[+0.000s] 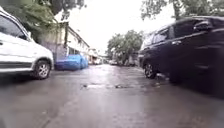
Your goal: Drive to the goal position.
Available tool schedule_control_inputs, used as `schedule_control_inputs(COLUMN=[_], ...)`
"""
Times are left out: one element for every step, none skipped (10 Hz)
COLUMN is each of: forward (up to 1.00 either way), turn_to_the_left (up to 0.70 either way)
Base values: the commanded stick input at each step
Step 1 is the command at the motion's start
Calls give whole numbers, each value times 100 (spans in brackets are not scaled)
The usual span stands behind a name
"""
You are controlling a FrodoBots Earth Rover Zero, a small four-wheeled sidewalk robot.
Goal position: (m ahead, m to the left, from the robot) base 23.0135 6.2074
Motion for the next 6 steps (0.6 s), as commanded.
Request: schedule_control_inputs(forward=[100, 100, 100, 100, 100, 100], turn_to_the_left=[0, 0, 0, 3, 25, 22])
